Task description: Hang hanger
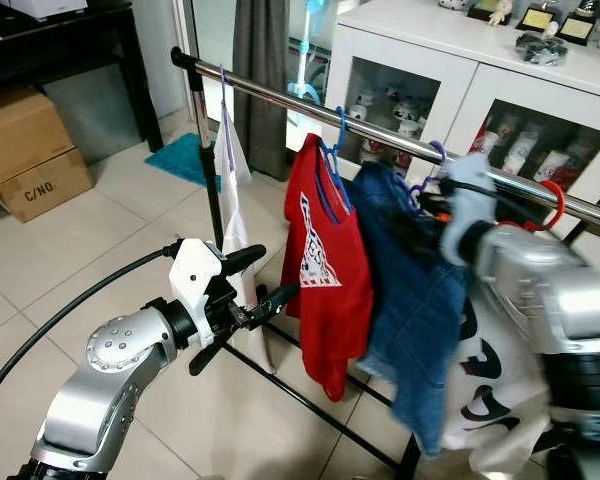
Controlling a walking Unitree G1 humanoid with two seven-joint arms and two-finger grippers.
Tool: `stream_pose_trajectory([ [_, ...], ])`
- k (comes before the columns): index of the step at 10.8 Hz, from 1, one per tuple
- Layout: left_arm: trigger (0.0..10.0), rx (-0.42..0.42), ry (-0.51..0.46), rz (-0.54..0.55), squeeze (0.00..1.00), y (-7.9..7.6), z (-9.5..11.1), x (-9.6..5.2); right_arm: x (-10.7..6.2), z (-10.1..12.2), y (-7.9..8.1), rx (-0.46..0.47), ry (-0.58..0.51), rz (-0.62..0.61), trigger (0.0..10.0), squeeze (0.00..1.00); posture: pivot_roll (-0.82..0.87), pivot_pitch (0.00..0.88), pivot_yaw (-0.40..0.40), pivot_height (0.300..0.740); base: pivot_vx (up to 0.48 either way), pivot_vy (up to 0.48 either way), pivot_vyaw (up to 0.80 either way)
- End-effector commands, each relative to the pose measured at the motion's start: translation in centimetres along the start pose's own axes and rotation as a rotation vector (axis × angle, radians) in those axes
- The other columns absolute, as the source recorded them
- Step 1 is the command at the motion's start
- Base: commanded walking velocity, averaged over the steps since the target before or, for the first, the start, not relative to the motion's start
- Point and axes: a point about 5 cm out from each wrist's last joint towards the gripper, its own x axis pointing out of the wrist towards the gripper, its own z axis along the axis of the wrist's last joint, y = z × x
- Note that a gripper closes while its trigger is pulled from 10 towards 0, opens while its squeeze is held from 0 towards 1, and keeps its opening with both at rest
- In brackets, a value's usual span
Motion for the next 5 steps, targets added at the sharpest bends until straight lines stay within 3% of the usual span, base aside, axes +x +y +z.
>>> stream_pose_trajectory([
  [1, 10.0, 0.017, 0.000, -0.017, 0.00, 0.1, 0.2, 0.2, -0.2, 0.5, -0.3, -0.033, 0.006, -0.043, 10.0, 0.97, 0.00, 0.000, -0.054, 0.740, 0.000, 0.000, 0.00],
  [2, 10.0, 0.020, -0.001, -0.017, 0.00, 0.1, 0.2, 0.2, 0.1, 0.3, -0.3, -0.023, 0.015, -0.066, 10.0, 0.00, 0.00, 0.000, -0.054, 0.740, 0.000, 0.000, 0.00],
  [5, 10.0, 0.022, -0.003, -0.020, 0.00, 0.1, 0.2, 0.2, 2.0, 0.1, -0.2, 0.058, -0.024, -0.119, 10.0, 0.00, 0.00, 0.000, -0.056, 0.740, 0.000, 0.000, 0.00],
])
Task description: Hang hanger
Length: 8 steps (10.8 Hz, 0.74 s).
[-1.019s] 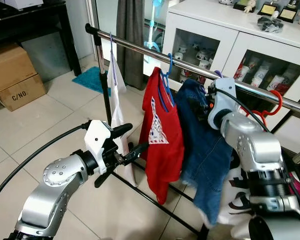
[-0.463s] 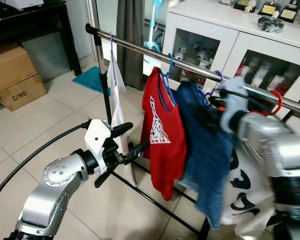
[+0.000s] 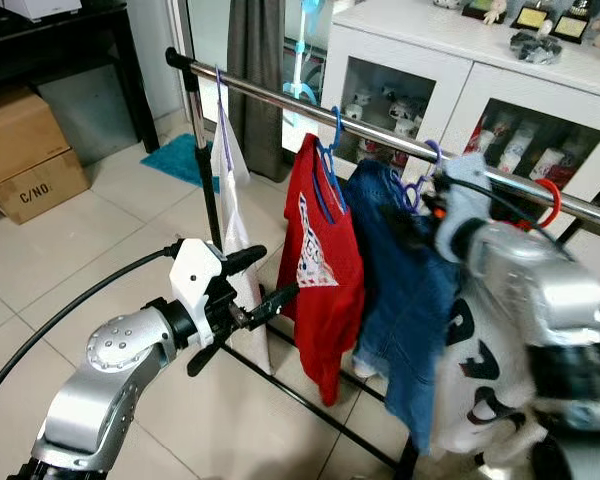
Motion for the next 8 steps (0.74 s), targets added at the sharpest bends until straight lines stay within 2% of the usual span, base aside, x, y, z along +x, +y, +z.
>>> stream_pose_trajectory([
  [1, 10.0, 0.018, 0.001, -0.013, 0.00, 0.0, 0.2, 0.2, 0.4, 0.3, -0.8, 0.020, -0.016, -0.059, 10.0, 0.00, 0.01, 0.000, -0.058, 0.740, 0.000, 0.000, 0.00],
  [3, 10.0, 0.019, 0.003, -0.011, 0.00, -0.1, 0.1, -0.1, 1.1, 0.4, -1.2, 0.076, -0.026, -0.097, 9.9, 0.00, 0.02, 0.000, -0.067, 0.740, 0.000, 0.000, 0.00],
  [4, 10.0, 0.019, 0.004, -0.010, 0.00, -0.1, 0.0, -0.1, 1.3, 0.5, -1.4, 0.093, -0.034, -0.108, 6.2, 0.00, 0.02, 0.000, -0.067, 0.740, 0.000, 0.000, 0.00],
  [5, 10.0, 0.019, 0.005, -0.009, 0.00, -0.1, 0.0, -0.1, 1.5, 0.5, -1.5, 0.099, -0.042, -0.113, 3.8, 0.00, 0.02, 0.000, -0.067, 0.740, 0.000, 0.000, 0.00],
  [6, 10.0, 0.022, 0.004, -0.007, 0.00, 0.1, 0.0, -0.1, 1.8, 0.6, -1.5, 0.103, -0.046, -0.117, 0.0, 0.00, 0.02, 0.000, -0.067, 0.740, 0.000, 0.000, 0.00],
  [8, 10.0, 0.023, 0.004, -0.006, 0.00, 0.0, 0.0, -0.1, 2.0, 0.5, -1.4, 0.100, -0.044, -0.119, 0.0, 0.00, 0.02, 0.000, -0.067, 0.740, 0.000, 0.000, 0.00],
])
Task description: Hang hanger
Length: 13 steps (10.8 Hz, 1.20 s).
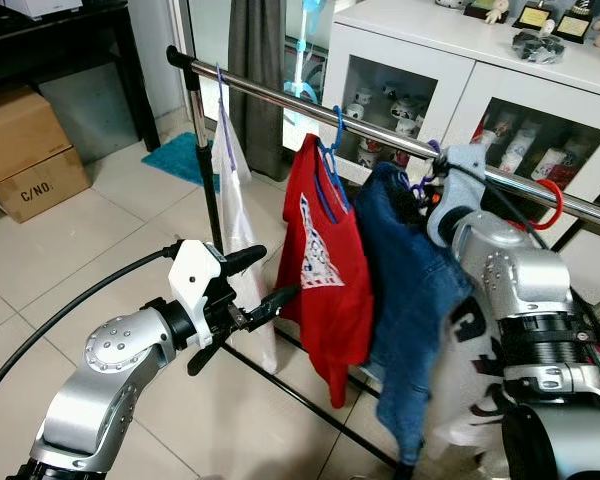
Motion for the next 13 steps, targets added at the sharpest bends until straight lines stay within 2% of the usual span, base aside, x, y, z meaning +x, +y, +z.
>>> stream_pose_trajectory([
  [1, 10.0, 0.016, 0.005, -0.001, 0.00, 0.06, 0.05, 0.00, 0.08, 0.66, -0.19, -0.004, -0.025, -0.006, 0.0, 0.00, 0.02, 0.000, -0.067, 0.740, 0.000, 0.000, 0.00],
  [11, 10.0, 0.026, 0.018, 0.013, 0.00, 0.22, -0.15, -0.08, 0.04, 0.74, 0.03, -0.026, -0.037, 0.014, 0.0, 0.00, 0.02, 0.000, -0.069, 0.740, 0.000, 0.000, 0.00],
  [13, 10.0, 0.025, 0.019, 0.018, 0.00, 0.22, -0.17, -0.13, -0.38, 1.50, 0.11, -0.047, -0.065, 0.017, 0.0, 0.00, 0.02, 0.000, -0.067, 0.740, 0.000, 0.000, 0.00],
])
